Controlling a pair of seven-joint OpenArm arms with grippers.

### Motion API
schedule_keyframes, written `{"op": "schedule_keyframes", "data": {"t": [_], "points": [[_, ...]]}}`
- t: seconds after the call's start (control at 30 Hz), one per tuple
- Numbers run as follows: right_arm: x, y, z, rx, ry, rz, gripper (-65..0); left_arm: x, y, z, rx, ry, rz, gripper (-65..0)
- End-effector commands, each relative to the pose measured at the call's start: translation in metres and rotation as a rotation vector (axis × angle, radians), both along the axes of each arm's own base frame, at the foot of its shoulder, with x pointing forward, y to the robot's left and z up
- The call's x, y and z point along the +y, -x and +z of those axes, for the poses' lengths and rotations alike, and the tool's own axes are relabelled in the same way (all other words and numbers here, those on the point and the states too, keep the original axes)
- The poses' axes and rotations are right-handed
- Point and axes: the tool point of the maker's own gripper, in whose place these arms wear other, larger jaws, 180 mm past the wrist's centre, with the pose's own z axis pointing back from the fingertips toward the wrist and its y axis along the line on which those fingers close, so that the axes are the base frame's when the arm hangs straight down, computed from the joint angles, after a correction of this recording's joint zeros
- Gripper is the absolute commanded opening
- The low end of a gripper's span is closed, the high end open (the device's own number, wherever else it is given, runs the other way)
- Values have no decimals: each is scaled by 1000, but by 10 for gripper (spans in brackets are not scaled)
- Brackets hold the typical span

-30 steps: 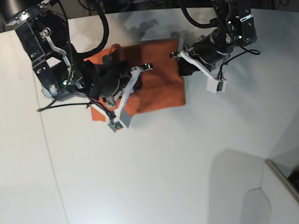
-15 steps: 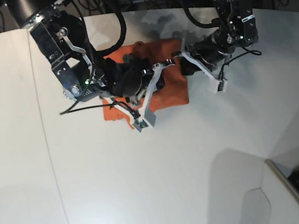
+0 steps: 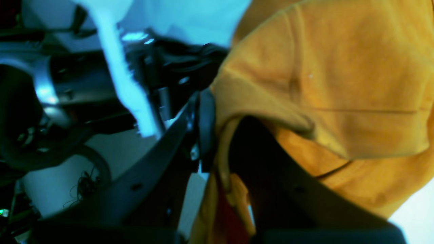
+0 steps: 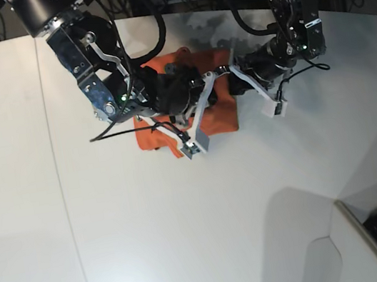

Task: Layout the t-shirt on the table in an organized manner, then fold the t-shirt properly
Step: 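Fold both strip ends toward each other with both grippers, then release the left gripper and withdraw it from the bundle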

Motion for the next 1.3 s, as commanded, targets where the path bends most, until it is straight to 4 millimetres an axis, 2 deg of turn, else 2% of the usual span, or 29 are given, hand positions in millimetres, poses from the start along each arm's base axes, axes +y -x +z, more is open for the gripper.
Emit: {"op": "schedule_keyframes", "data": {"t": [0.0, 0.1, 0.3, 0.43, 0.63, 0.8, 0.9, 1.0, 1.07, 1.1, 1.17, 1.27], "points": [[10, -6, 10, -19, -39, 1, -650, 6, 0, -1, 10, -31, -9, -650], [10, -7, 1, 0, -22, 3, -650, 6, 0, -1, 10, -31, -9, -650], [9, -8, 0, 3, -19, 3, -650, 9, -1, 1, 3, -30, 1, -650], [9, -13, 2, -10, -17, 3, -650, 28, 3, 17, -40, -87, -21, -650], [6, -15, -13, 16, 6, -6, -650, 52, 19, 28, -54, -158, -46, -650], [7, -13, -23, 33, 9, -17, -650, 98, 29, 45, -82, -211, 54, -650], [10, -12, -23, 37, 4, -17, -650, 137, 49, 62, -67, -274, 80, -650], [11, -18, -20, 8, -10, -35, -435, 185, 77, 79, -31, -346, 117, -650], [11, -18, -20, 5, -11, -36, -323, 216, 91, 89, -10, -398, 173, -650], [11, -18, -20, 3, -10, -35, -287, 233, 96, 95, 0, -428, 208, -650], [16, -16, -18, -3, -10, -13, -273, 257, 104, 106, 3, -467, 257, -650], [32, -13, -10, -36, -11, 51, -273, 280, 112, 115, 4, -497, 309, -650]]}}
